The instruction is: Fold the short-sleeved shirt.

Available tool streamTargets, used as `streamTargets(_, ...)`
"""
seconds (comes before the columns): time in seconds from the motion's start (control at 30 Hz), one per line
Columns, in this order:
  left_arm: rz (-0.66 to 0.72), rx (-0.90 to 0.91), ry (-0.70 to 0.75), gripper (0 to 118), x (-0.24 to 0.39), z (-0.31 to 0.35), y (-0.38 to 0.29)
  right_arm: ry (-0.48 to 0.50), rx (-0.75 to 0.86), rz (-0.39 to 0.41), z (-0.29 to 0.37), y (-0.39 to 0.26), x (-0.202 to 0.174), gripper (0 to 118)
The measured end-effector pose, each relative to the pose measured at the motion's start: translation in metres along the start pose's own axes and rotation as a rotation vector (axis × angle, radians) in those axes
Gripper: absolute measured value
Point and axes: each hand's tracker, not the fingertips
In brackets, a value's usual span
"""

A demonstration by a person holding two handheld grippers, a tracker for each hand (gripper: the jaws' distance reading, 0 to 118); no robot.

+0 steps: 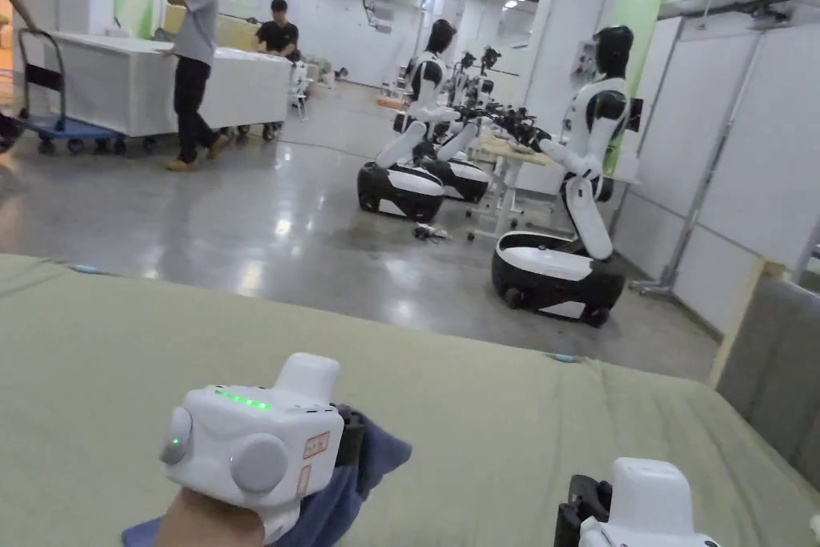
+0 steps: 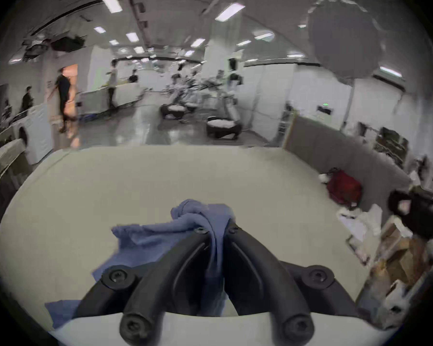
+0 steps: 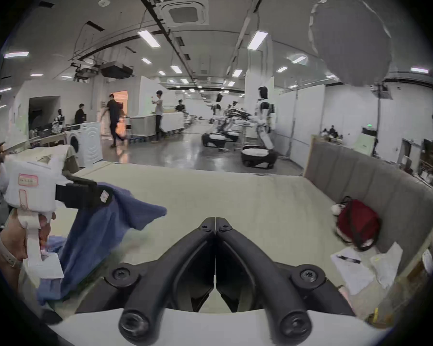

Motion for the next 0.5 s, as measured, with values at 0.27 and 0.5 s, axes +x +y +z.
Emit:
streamTargets(0.27, -0.166, -0.194, -0.138, 4, 0.163, -0.115, -0.036, -0.136, -0.042, -0.03, 0.014, -0.027, 0.105, 4)
streamTargets(0.5, -0.098, -0.382, -0.111, 4, 0.204, -0.187, -0.139, -0.167, -0.076, -0.088, 0.005, -0.052, 0.146, 4)
